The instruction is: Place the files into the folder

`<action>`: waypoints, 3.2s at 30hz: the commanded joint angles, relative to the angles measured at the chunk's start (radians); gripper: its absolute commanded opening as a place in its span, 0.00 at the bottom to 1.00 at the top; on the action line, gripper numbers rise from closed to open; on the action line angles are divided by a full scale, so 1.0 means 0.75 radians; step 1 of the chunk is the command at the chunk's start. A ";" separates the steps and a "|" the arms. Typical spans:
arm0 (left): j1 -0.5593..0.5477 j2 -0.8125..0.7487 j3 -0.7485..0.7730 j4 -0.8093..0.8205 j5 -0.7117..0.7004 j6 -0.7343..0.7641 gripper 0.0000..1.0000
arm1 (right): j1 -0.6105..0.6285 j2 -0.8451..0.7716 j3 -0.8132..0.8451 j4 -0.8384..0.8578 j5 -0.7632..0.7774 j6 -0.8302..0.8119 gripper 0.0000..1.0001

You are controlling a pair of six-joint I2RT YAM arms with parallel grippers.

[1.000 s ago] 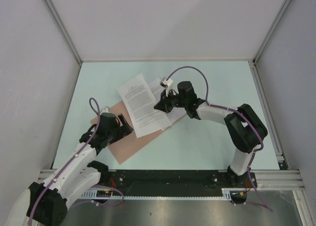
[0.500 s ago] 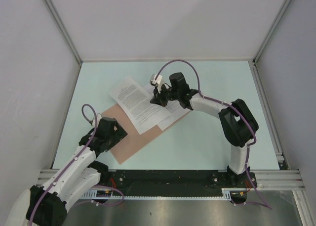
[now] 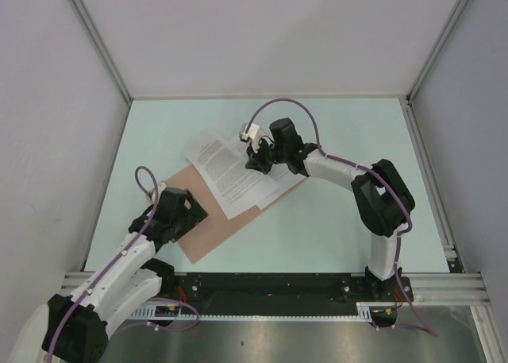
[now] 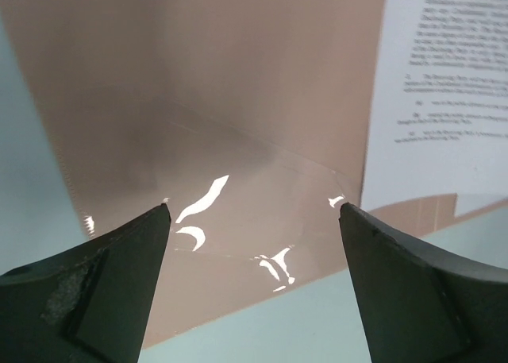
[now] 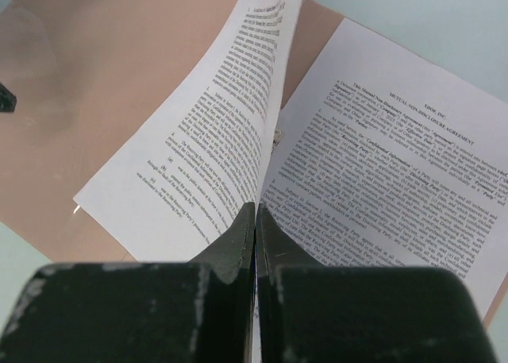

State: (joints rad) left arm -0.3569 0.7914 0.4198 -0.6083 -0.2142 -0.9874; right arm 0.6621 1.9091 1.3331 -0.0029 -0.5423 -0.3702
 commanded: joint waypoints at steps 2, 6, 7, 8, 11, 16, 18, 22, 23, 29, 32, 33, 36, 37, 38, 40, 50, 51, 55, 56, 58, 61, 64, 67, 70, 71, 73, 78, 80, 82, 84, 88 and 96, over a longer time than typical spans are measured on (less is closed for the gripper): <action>0.009 -0.065 -0.028 0.305 0.344 0.175 0.96 | -0.024 -0.040 0.096 -0.033 -0.040 0.223 0.00; 0.009 -0.014 0.029 0.414 0.447 0.240 0.99 | -0.087 -0.028 0.108 -0.041 -0.097 0.487 0.00; 0.009 0.002 0.068 0.418 0.453 0.257 1.00 | -0.117 -0.026 0.108 -0.043 -0.128 0.544 0.00; 0.009 0.023 0.084 0.428 0.455 0.273 1.00 | -0.134 -0.026 0.106 -0.045 -0.213 0.575 0.00; 0.009 0.051 0.172 0.463 0.486 0.331 1.00 | -0.140 -0.040 0.106 -0.125 -0.242 0.506 0.00; 0.009 0.259 0.574 0.225 0.405 0.333 1.00 | -0.100 -0.066 0.104 -0.266 -0.190 0.387 0.00; 0.009 0.410 0.742 0.003 0.341 0.315 1.00 | -0.057 -0.087 0.102 -0.293 -0.069 0.373 0.00; 0.007 0.544 1.037 -0.136 0.222 0.202 1.00 | 0.003 -0.107 0.100 -0.309 0.172 0.401 0.00; 0.007 0.556 1.052 -0.138 0.198 0.155 0.98 | 0.013 -0.107 0.100 -0.311 0.189 0.402 0.00; 0.007 0.771 1.203 -0.273 0.179 -0.074 0.94 | 0.105 -0.126 0.098 -0.303 0.312 0.381 0.00; 0.005 0.826 1.232 -0.291 0.169 -0.107 0.92 | 0.130 -0.142 0.094 -0.299 0.349 0.375 0.00; 0.005 0.833 1.228 -0.265 0.163 -0.121 0.92 | 0.138 -0.144 0.096 -0.299 0.353 0.367 0.00; 0.003 0.871 1.230 -0.220 0.167 -0.131 0.89 | 0.171 -0.157 0.092 -0.307 0.390 0.332 0.00; -0.003 0.910 1.230 -0.214 0.179 -0.140 0.87 | 0.189 -0.167 0.092 -0.309 0.410 0.318 0.00; -0.007 0.923 1.232 -0.216 0.191 -0.142 0.86 | 0.193 -0.171 0.090 -0.307 0.432 0.310 0.00; -0.013 0.945 1.234 -0.216 0.185 -0.154 0.84 | 0.211 -0.175 0.090 -0.307 0.451 0.301 0.00; -0.038 0.976 1.238 -0.199 0.100 -0.177 0.65 | 0.271 -0.185 0.076 -0.307 0.553 0.275 0.00; -0.038 0.976 1.234 -0.193 0.083 -0.168 0.62 | 0.273 -0.187 0.074 -0.305 0.559 0.273 0.00; -0.038 0.986 1.209 -0.173 0.083 -0.144 0.37 | 0.277 -0.191 0.055 -0.287 0.555 0.269 0.04; -0.038 0.986 1.201 -0.167 0.089 -0.136 0.23 | 0.279 -0.189 0.053 -0.285 0.541 0.269 0.06; -0.040 0.990 1.197 -0.163 0.097 -0.123 0.15 | 0.277 -0.187 0.041 -0.274 0.533 0.275 0.09; -0.038 0.986 1.195 -0.161 0.104 -0.111 0.04 | 0.269 -0.185 0.027 -0.256 0.512 0.291 0.14; -0.038 0.978 1.197 -0.169 0.112 -0.113 0.00 | 0.265 -0.181 0.006 -0.211 0.480 0.305 0.28; -0.038 0.957 1.197 -0.175 0.124 -0.125 0.00 | 0.269 -0.167 -0.014 -0.150 0.463 0.326 0.40; -0.038 0.941 1.195 -0.177 0.130 -0.131 0.00 | 0.271 -0.138 -0.031 -0.090 0.443 0.348 0.46; -0.038 0.939 1.201 -0.177 0.134 -0.131 0.00 | 0.273 -0.130 -0.039 -0.076 0.443 0.354 0.46; -0.036 0.933 1.199 -0.183 0.140 -0.134 0.00 | 0.273 -0.110 -0.047 -0.047 0.445 0.369 0.47; -0.023 0.919 1.197 -0.177 0.149 -0.138 0.01 | 0.281 -0.071 -0.061 -0.027 0.455 0.375 0.36; -0.017 0.908 1.197 -0.161 0.169 -0.129 0.01 | 0.275 -0.042 -0.065 -0.015 0.431 0.395 0.21; -0.013 0.896 1.211 -0.175 0.149 -0.113 0.02 | 0.271 -0.030 -0.065 -0.008 0.439 0.422 0.17; -0.009 0.878 1.224 -0.183 0.132 -0.103 0.03 | 0.271 -0.020 -0.070 0.046 0.441 0.428 0.19; 0.012 0.833 1.209 -0.177 0.140 -0.101 0.05 | 0.267 -0.009 -0.076 0.092 0.410 0.449 0.24; 0.036 0.765 1.193 -0.224 -0.025 0.028 0.58 | 0.238 -0.042 -0.076 0.106 0.365 0.455 0.00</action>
State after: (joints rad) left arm -0.3466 1.4380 1.3056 -0.7540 -0.1345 -1.0351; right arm 0.8536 1.9057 1.2732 0.0307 -0.2447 -0.0326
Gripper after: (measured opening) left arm 0.543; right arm 0.009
